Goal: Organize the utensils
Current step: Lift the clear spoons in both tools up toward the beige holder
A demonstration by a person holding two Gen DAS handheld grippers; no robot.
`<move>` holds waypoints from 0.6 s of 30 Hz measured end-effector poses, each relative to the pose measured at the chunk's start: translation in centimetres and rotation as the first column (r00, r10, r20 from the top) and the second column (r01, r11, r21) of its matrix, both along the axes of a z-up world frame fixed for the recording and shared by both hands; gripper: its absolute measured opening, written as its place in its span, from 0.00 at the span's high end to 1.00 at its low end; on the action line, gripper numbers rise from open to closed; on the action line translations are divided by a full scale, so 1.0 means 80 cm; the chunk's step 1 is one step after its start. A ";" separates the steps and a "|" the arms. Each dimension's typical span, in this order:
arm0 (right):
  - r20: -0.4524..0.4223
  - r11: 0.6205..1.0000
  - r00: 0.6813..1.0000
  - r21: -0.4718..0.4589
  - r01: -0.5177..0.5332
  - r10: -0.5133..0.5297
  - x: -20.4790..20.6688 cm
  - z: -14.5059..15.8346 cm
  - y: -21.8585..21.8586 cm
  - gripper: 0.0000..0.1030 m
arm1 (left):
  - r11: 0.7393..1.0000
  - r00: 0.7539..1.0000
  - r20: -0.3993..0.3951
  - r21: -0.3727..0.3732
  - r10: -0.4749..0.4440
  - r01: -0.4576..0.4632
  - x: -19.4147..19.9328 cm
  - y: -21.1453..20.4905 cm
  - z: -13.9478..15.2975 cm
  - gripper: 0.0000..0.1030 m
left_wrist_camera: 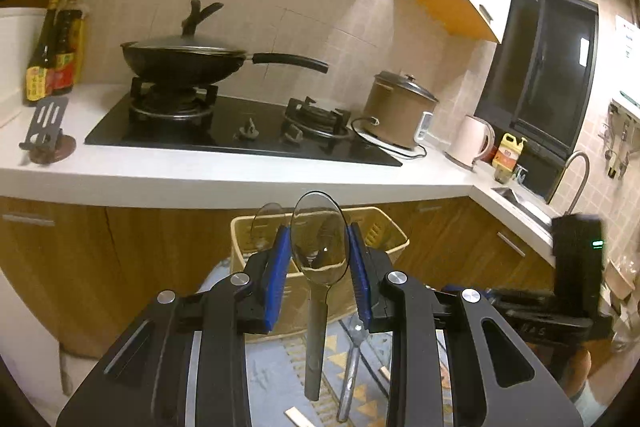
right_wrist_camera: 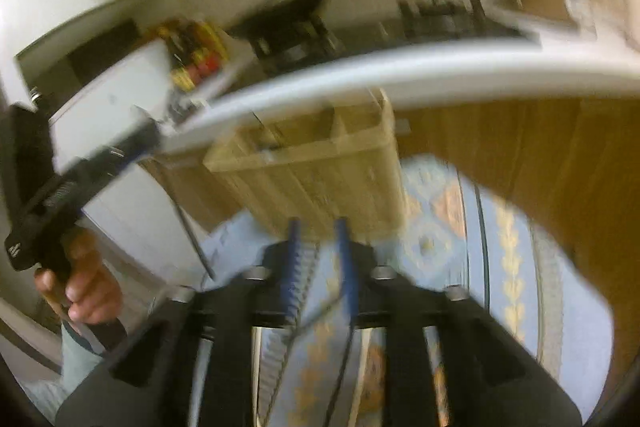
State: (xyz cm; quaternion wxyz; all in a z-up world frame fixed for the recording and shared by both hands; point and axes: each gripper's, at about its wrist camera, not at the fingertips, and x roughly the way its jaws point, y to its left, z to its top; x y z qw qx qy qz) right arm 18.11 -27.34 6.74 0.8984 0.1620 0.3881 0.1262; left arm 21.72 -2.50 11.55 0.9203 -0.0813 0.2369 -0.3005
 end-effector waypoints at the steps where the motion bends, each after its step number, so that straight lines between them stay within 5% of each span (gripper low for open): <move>1: -0.056 0.999 0.998 0.018 0.029 -0.028 0.003 -0.014 -0.008 0.41 | 1.000 1.000 -0.001 -0.009 -0.008 0.008 -0.002 0.001 0.000 0.74; 2: -0.110 0.997 0.992 0.018 0.069 -0.066 0.007 -0.028 -0.014 0.34 | 1.000 1.000 -0.003 -0.018 -0.014 0.014 -0.003 0.002 -0.001 0.74; 7: -0.309 0.992 0.945 0.038 0.122 -0.105 0.037 -0.088 -0.009 0.37 | 1.000 1.000 -0.001 -0.002 -0.025 0.025 -0.009 -0.004 -0.008 0.74; 12: -0.301 0.968 0.922 -0.138 0.211 -0.244 0.071 -0.109 0.024 0.48 | 0.999 0.999 -0.013 0.007 -0.032 0.032 -0.012 0.003 -0.017 0.74; 18: -0.299 0.925 0.883 -0.233 0.301 -0.363 0.092 -0.137 0.051 0.48 | 1.000 0.999 -0.033 0.001 -0.020 0.020 -0.007 0.023 -0.028 0.74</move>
